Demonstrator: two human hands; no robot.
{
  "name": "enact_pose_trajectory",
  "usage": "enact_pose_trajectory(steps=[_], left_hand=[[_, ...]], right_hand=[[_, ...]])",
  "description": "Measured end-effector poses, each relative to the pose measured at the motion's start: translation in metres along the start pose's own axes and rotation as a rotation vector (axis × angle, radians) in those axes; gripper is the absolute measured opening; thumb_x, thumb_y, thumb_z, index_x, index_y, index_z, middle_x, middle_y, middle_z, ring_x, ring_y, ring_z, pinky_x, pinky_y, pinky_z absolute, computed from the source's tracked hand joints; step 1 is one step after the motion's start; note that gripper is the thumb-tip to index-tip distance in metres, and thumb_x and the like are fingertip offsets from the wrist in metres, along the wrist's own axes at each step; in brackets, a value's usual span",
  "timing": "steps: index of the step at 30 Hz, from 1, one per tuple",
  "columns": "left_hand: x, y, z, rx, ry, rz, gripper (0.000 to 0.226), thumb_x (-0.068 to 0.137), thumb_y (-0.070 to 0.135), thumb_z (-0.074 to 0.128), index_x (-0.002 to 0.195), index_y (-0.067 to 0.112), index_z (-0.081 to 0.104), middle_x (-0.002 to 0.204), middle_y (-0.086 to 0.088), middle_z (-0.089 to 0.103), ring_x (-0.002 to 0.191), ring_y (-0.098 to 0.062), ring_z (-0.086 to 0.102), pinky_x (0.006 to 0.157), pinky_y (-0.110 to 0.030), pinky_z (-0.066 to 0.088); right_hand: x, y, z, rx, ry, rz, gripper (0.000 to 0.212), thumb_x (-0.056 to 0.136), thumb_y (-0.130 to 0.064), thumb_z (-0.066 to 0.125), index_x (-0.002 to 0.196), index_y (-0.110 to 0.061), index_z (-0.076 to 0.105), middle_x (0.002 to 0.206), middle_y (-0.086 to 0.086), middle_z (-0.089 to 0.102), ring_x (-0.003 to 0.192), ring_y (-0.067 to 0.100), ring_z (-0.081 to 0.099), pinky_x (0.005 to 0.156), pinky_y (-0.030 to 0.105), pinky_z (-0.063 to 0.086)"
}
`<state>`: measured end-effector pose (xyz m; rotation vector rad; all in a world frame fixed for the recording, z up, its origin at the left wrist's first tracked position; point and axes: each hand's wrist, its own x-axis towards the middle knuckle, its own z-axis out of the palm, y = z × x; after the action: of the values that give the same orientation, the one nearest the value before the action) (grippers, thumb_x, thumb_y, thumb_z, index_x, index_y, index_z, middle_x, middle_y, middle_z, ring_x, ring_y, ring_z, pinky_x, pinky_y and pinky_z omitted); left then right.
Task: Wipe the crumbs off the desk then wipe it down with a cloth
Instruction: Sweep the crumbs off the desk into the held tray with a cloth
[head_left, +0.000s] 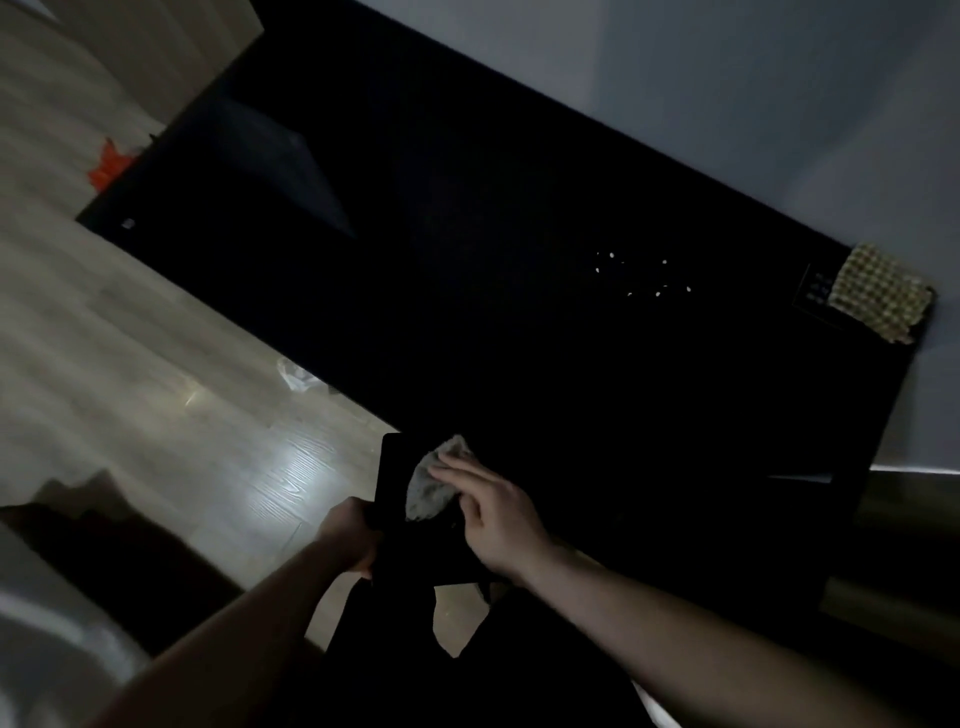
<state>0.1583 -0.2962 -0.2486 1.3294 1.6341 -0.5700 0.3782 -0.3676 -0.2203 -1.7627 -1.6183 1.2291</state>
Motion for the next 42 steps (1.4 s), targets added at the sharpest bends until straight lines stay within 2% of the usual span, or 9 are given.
enact_pose_trajectory(steps=[4, 9, 14, 21, 23, 29, 35, 39, 42], left_hand=[[-0.002, 0.002, 0.009, -0.035, -0.012, 0.013, 0.018, 0.083, 0.003, 0.058, 0.082, 0.011, 0.074, 0.062, -0.003, 0.073, 0.049, -0.016, 0.071, 0.050, -0.028, 0.059], [0.002, 0.002, 0.019, 0.029, -0.004, 0.031, 0.021, 0.085, 0.011, 0.060, 0.098, 0.015, 0.076, 0.081, -0.003, 0.077, 0.065, -0.014, 0.073, 0.061, -0.026, 0.059], [0.015, -0.001, 0.025, 0.024, -0.006, 0.053, 0.023, 0.079, 0.009, 0.062, 0.096, 0.010, 0.077, 0.083, -0.007, 0.078, 0.073, -0.018, 0.075, 0.074, -0.038, 0.063], [0.020, -0.006, 0.035, 0.036, 0.018, 0.043, 0.022, 0.070, 0.008, 0.061, 0.087, 0.009, 0.075, 0.077, -0.008, 0.077, 0.067, -0.011, 0.073, 0.059, -0.027, 0.054], [0.019, -0.008, 0.036, 0.021, 0.023, 0.037, 0.017, 0.072, 0.008, 0.061, 0.083, 0.009, 0.074, 0.072, -0.007, 0.077, 0.061, -0.008, 0.072, 0.051, -0.019, 0.050], [0.007, -0.002, 0.041, -0.003, 0.039, 0.016, 0.013, 0.074, 0.005, 0.061, 0.079, 0.006, 0.074, 0.067, -0.009, 0.075, 0.053, -0.009, 0.067, 0.064, -0.034, 0.059], [-0.006, 0.007, 0.043, 0.030, 0.020, 0.005, 0.017, 0.074, 0.009, 0.062, 0.085, 0.008, 0.074, 0.076, -0.010, 0.077, 0.074, -0.020, 0.075, 0.068, -0.033, 0.057], [-0.010, 0.010, 0.042, 0.025, -0.017, 0.011, 0.028, 0.066, 0.016, 0.055, 0.085, 0.005, 0.073, 0.077, -0.014, 0.076, 0.073, -0.024, 0.076, 0.069, -0.038, 0.061], [-0.009, 0.011, 0.043, 0.040, -0.038, 0.018, 0.026, 0.067, 0.013, 0.056, 0.085, 0.005, 0.073, 0.078, -0.014, 0.077, 0.074, -0.025, 0.076, 0.069, -0.039, 0.062]], right_hand=[[-0.001, 0.018, -0.066, 0.115, 0.105, 0.040, 0.059, 0.099, 0.003, 0.048, 0.146, -0.033, 0.053, 0.152, -0.026, 0.042, 0.143, -0.011, 0.031, 0.117, 0.015, 0.030], [0.048, 0.078, -0.174, -0.077, 0.543, 0.155, 0.056, 0.094, 0.010, 0.046, 0.140, -0.018, 0.060, 0.150, -0.003, 0.052, 0.142, 0.002, 0.040, 0.116, 0.009, 0.024], [0.095, 0.143, -0.268, -0.166, 0.784, 0.436, 0.048, 0.101, -0.006, 0.041, 0.146, -0.014, 0.052, 0.158, 0.009, 0.043, 0.147, 0.026, 0.039, 0.122, 0.029, 0.027], [0.160, 0.167, -0.275, -0.224, 0.631, 0.643, 0.062, 0.095, -0.010, 0.042, 0.155, -0.023, 0.038, 0.167, 0.006, 0.021, 0.153, 0.034, 0.019, 0.127, 0.042, 0.015], [0.175, 0.151, -0.263, -0.290, 0.594, 0.557, 0.063, 0.092, -0.007, 0.044, 0.153, -0.022, 0.043, 0.167, 0.006, 0.024, 0.153, 0.033, 0.021, 0.127, 0.039, 0.016], [0.182, 0.106, -0.192, -0.449, 0.408, 0.146, 0.055, 0.088, -0.008, 0.043, 0.141, -0.016, 0.058, 0.156, 0.008, 0.045, 0.147, 0.031, 0.037, 0.123, 0.040, 0.028], [0.083, 0.066, -0.083, -0.340, 0.196, -0.197, 0.050, 0.093, -0.001, 0.046, 0.139, -0.016, 0.060, 0.154, 0.003, 0.049, 0.148, 0.022, 0.036, 0.123, 0.035, 0.027], [0.039, 0.054, -0.049, -0.263, -0.005, -0.204, 0.053, 0.100, 0.000, 0.044, 0.147, -0.024, 0.052, 0.163, -0.008, 0.034, 0.155, 0.012, 0.018, 0.127, 0.033, 0.017], [0.047, 0.051, -0.065, -0.135, 0.060, -0.148, 0.055, 0.099, 0.003, 0.042, 0.146, -0.024, 0.054, 0.161, -0.008, 0.038, 0.153, 0.010, 0.024, 0.125, 0.032, 0.025]])
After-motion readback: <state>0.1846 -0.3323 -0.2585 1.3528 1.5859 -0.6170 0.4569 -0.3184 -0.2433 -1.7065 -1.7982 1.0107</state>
